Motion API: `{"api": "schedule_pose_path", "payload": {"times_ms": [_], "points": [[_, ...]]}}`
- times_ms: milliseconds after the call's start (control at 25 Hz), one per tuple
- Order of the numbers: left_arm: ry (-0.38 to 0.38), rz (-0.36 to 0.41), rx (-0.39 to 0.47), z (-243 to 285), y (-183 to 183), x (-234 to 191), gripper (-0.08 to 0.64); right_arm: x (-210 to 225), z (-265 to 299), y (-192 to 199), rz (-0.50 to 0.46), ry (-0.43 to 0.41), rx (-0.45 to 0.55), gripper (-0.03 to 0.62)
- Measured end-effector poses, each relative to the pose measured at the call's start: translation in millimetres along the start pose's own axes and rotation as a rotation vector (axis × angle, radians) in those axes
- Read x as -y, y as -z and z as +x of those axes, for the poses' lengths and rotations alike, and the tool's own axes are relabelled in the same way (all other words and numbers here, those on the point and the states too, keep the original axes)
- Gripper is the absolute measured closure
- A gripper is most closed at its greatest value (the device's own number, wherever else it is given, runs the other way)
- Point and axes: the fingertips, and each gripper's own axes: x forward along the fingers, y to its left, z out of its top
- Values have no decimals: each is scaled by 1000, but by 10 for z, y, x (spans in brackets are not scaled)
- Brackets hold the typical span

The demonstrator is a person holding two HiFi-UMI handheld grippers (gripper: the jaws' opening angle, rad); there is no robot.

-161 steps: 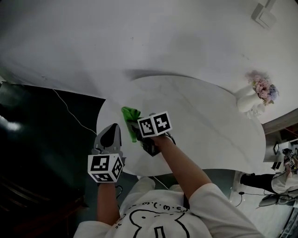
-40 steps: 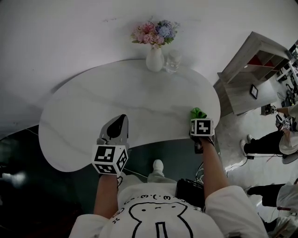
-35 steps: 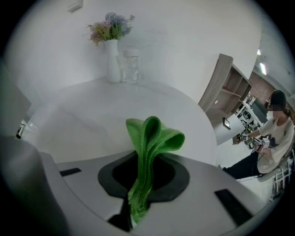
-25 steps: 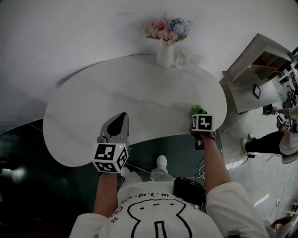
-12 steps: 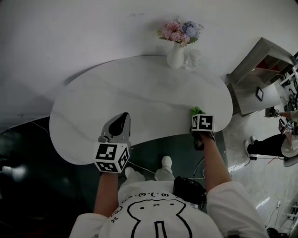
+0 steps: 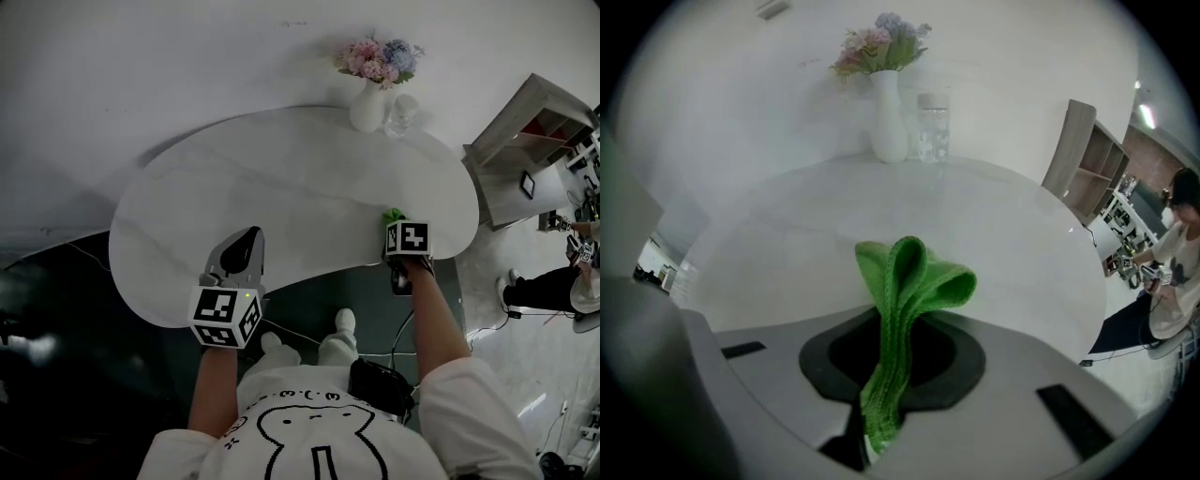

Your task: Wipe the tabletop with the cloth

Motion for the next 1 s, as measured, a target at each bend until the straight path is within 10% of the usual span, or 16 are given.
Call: {"api": "schedule_pose_path", "payload": {"times_ms": [1000], "points": [[3, 4, -14, -529, 233, -731, 541, -994, 74, -12, -3, -9, 47, 546]]}}
